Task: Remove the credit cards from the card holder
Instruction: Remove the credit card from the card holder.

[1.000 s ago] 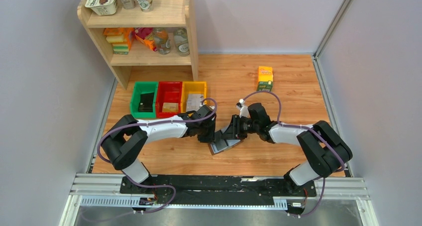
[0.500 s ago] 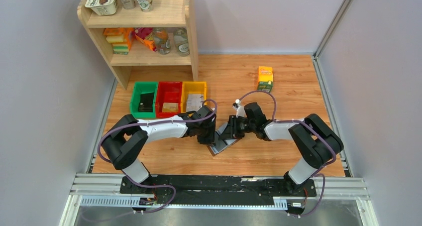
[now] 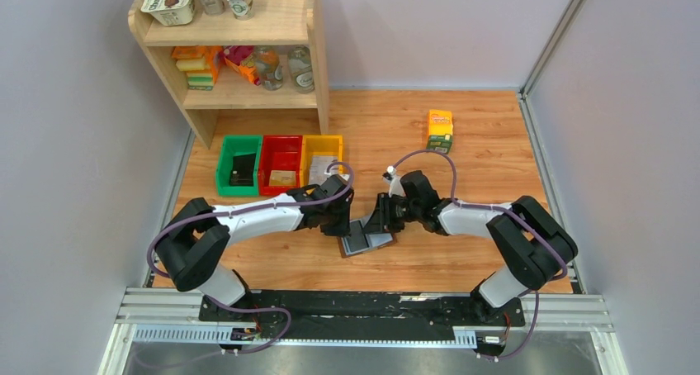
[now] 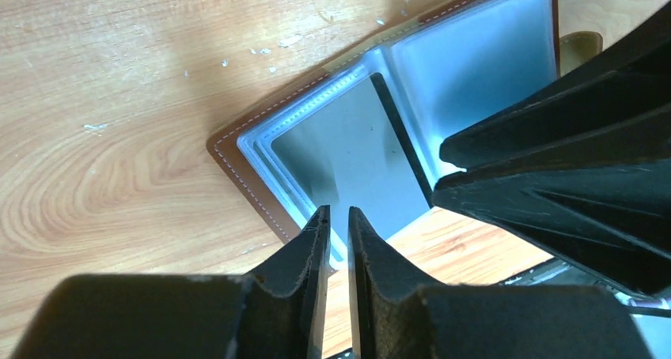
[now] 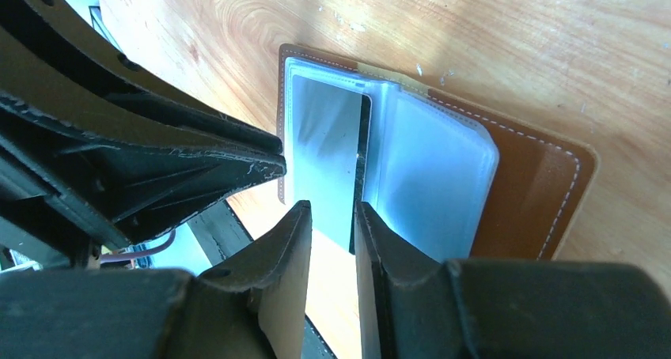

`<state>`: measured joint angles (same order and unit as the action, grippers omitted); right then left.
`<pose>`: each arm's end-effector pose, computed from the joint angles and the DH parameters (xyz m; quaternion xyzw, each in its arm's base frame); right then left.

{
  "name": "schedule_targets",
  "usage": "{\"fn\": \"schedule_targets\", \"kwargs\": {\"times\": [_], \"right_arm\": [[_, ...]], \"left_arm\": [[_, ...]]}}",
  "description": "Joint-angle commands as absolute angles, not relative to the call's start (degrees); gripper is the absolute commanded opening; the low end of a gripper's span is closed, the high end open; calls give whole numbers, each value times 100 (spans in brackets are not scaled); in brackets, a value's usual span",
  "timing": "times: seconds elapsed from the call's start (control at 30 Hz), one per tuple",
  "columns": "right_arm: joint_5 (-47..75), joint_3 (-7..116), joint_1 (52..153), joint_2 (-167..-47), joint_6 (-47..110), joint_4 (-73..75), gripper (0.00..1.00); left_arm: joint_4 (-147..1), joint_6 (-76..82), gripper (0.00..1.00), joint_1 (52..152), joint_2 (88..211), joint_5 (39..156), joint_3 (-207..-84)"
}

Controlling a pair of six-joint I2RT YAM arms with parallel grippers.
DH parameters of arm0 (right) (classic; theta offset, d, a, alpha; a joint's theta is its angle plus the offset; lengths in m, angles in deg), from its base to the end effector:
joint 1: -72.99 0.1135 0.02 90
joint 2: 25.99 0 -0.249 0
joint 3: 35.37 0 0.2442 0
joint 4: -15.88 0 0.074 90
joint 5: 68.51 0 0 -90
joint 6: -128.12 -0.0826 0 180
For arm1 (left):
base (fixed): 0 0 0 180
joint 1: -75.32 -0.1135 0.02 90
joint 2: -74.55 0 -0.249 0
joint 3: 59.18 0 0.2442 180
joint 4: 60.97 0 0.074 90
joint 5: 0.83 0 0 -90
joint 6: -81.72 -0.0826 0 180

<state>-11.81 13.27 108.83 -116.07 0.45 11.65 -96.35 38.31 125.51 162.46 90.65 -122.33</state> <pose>0.2194 0.2144 0.0986 -0.0939 0.8889 0.4289 0.1308 0.1972 -0.2400 0.1243 0.0337 0.9656 -0.2009 0.1617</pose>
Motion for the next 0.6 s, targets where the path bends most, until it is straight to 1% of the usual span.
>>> {"fn": "schedule_targets", "kwargs": {"times": [0.0, 0.13, 0.33, 0.57], "right_arm": [[-1015, 1340, 10912, -11405, 112, 921, 29], [-972, 1287, 10921, -11362, 59, 939, 30], [-804, 1392, 10938, -11300, 68, 921, 32], [-708, 1577, 11035, -11396, 120, 877, 33]], "left_arm": [[-9761, 3839, 22, 12550, 16216, 8759, -12191], [-9796, 3813, 22, 12550, 16340, 8716, -12306], [-10007, 3795, 21, 12550, 16217, 8426, -12333], [-9946, 3725, 19, 12550, 16489, 8548, -12482]]}}
